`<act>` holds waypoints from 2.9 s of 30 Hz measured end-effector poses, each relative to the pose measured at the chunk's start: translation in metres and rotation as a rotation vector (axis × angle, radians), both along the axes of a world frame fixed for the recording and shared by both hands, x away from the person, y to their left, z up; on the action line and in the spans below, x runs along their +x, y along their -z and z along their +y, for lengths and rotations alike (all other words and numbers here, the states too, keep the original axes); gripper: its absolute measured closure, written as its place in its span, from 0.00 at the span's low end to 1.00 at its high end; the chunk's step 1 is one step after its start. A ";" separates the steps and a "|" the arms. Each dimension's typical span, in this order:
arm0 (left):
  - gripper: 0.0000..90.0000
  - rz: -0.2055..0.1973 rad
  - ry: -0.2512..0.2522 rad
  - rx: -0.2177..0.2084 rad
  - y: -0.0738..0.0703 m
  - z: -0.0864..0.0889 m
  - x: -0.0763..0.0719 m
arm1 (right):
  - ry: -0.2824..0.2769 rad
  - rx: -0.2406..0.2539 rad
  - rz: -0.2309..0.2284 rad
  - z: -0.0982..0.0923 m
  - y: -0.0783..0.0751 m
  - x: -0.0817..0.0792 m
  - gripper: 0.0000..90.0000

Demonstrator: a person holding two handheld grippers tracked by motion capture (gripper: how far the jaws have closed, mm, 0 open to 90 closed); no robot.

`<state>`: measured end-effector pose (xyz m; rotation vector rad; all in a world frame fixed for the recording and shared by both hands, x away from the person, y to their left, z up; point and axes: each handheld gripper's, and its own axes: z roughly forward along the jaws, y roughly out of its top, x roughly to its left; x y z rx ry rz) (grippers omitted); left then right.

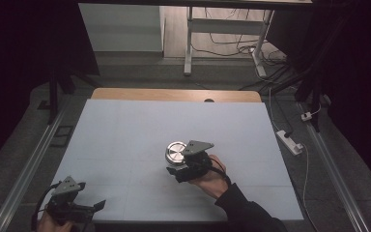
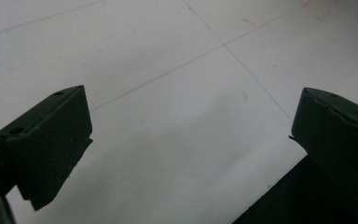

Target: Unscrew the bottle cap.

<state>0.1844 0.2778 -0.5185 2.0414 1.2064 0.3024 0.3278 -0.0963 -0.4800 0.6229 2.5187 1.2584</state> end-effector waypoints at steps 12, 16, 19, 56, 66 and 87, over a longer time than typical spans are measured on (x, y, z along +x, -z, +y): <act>0.00 -0.028 0.122 -0.050 -0.006 -0.012 0.014 | -0.007 0.000 0.004 0.001 0.000 -0.001 0.16; 0.00 -0.041 0.163 -0.069 -0.007 -0.018 0.019 | -0.011 0.002 -0.001 0.000 0.000 -0.001 0.16; 0.00 -0.055 0.180 -0.084 -0.009 -0.022 0.024 | -0.014 0.004 -0.004 0.000 -0.001 -0.001 0.16; 0.00 -0.185 0.437 -0.074 -0.062 -0.103 0.108 | -0.060 0.006 0.002 0.004 -0.001 -0.003 0.16; 0.00 -0.180 0.645 -0.066 -0.070 -0.128 0.131 | -0.118 0.002 0.023 0.008 0.000 -0.004 0.16; 0.20 -0.214 0.739 -0.051 -0.076 -0.162 0.142 | -0.154 -0.007 0.020 0.013 -0.001 -0.007 0.16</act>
